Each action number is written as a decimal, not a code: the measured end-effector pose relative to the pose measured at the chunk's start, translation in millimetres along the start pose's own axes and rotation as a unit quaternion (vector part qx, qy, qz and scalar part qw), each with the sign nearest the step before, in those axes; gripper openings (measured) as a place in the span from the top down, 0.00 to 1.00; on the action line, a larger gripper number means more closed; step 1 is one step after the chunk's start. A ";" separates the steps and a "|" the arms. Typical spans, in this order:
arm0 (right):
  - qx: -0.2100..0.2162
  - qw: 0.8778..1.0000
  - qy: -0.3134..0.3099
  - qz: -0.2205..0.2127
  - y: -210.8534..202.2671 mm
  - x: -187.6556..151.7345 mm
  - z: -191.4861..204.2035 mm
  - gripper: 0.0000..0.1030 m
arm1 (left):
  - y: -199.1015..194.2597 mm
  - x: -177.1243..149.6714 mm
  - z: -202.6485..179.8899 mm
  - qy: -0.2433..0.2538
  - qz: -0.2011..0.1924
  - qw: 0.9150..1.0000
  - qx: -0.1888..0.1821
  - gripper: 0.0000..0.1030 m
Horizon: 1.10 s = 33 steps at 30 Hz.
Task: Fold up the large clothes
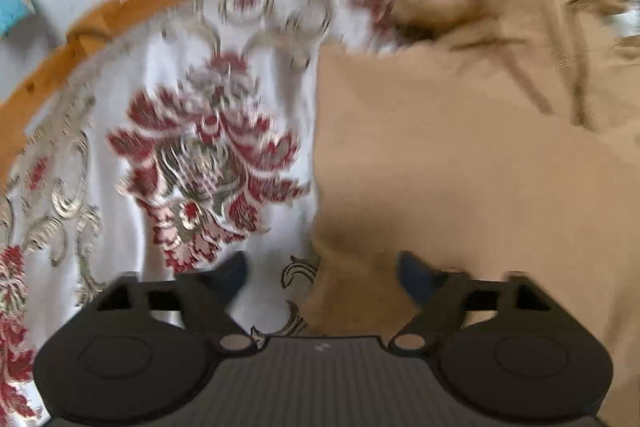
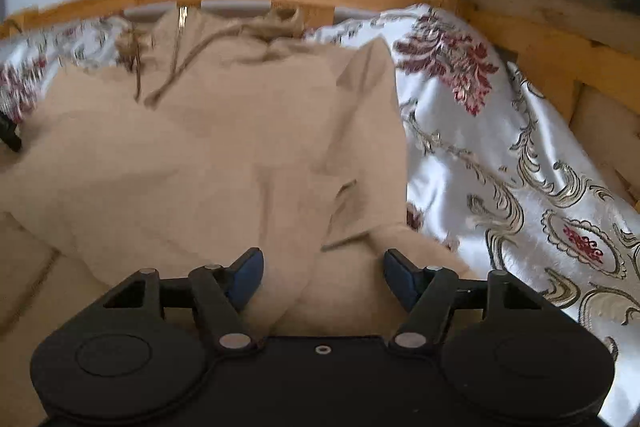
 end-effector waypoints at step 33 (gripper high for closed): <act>-0.027 0.998 -0.051 0.009 -30.8 -5.5 16.2 0.01 | -43.1 -76.9 -5.0 0.049 0.039 0.998 0.013 0.01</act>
Point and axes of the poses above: each gripper's, at about its wrist camera, not at the fingertips, and y roughly the way its jaws point, z to its left, x to its top, the point moved 7 cm from there along y, roughly the way its jaws point
